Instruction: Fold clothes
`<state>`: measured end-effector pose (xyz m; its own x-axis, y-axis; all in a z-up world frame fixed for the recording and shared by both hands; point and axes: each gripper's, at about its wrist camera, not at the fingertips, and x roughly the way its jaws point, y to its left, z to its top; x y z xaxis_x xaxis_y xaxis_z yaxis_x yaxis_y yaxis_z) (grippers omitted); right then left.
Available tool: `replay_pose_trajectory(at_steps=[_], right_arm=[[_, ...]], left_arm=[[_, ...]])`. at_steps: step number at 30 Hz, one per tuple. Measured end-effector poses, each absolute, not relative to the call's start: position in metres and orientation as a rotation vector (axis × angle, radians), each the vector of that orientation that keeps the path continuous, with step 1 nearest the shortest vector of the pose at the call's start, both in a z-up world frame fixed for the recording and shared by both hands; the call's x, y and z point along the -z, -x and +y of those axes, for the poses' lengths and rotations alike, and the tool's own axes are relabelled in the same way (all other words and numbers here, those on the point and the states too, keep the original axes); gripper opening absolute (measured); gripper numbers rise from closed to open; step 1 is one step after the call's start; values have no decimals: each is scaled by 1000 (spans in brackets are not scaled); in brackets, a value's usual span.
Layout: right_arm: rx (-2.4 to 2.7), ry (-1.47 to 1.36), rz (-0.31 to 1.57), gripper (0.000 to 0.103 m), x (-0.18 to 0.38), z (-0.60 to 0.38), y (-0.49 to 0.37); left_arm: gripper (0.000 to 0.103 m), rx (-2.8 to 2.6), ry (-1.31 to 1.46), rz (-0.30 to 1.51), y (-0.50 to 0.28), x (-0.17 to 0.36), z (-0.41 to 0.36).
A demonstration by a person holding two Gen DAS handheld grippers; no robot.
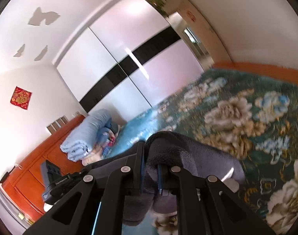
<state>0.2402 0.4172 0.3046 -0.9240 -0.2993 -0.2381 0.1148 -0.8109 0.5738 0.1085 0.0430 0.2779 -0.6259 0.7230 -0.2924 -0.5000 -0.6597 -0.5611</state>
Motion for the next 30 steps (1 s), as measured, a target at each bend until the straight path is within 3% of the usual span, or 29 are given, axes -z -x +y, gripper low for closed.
replay_pose_trajectory(at_steps=[5, 12, 18, 22, 30], right_arm=[[2774, -317, -784, 10, -347, 404, -281], [2754, -20, -510, 10, -429, 357, -364], [2765, -68, -405, 10, -461, 337, -335], [2777, -312, -429, 10, -418, 335, -265], [2736, -930, -649, 10, -237, 348, -122]], left_arm=[[6, -2304, 435, -483, -158, -334, 7], [6, -2318, 124, -332, -251, -433, -43], [6, -2410, 147, -261, -232, -454, -48], [6, -2448, 407, -318, -168, -392, -37], [6, -2362, 1040, -485, -19, -196, -8]])
